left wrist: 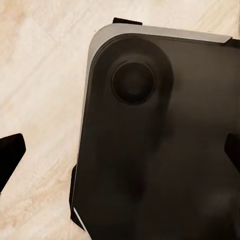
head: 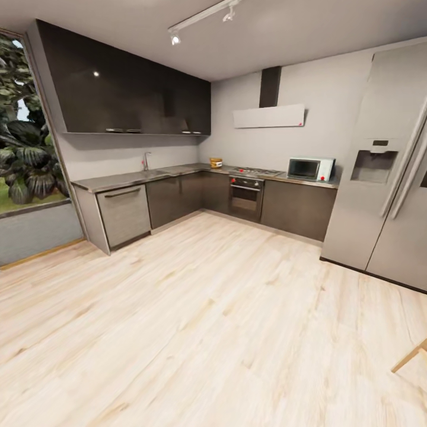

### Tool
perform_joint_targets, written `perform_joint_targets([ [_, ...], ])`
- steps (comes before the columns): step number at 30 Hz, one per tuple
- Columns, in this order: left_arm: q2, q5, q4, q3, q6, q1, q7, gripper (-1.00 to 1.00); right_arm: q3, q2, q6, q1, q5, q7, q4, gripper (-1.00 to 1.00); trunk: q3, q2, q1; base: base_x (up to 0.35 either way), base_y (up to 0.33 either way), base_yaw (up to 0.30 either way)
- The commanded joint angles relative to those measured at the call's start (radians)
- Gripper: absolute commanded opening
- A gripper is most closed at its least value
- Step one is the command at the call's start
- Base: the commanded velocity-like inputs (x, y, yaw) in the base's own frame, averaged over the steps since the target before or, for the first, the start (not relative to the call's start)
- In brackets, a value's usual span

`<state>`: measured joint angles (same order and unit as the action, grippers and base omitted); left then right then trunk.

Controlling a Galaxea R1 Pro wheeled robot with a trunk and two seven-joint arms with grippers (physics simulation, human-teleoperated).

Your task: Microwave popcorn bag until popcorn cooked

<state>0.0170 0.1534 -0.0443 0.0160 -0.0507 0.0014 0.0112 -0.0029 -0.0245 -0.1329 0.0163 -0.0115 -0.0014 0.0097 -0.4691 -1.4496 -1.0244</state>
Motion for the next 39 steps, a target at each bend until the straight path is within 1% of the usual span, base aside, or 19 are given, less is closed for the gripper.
perform_joint_targets([
  [1, 0.000, 0.006, -0.001, 0.001, -0.001, 0.000, 0.001, 1.00, 0.000, 0.000, -0.004, 0.001, -0.001, 0.000, 0.001, 1.00, -0.001, 0.000, -0.001, 0.320, 0.000, 0.000],
  [39, 0.000, 0.006, -0.001, 0.001, -0.002, 0.000, 0.001, 1.00, 0.000, 0.000, -0.004, 0.001, -0.001, 0.000, 0.001, 1.00, -0.001, 0.000, -0.001, 0.320, 0.000, 0.000],
])
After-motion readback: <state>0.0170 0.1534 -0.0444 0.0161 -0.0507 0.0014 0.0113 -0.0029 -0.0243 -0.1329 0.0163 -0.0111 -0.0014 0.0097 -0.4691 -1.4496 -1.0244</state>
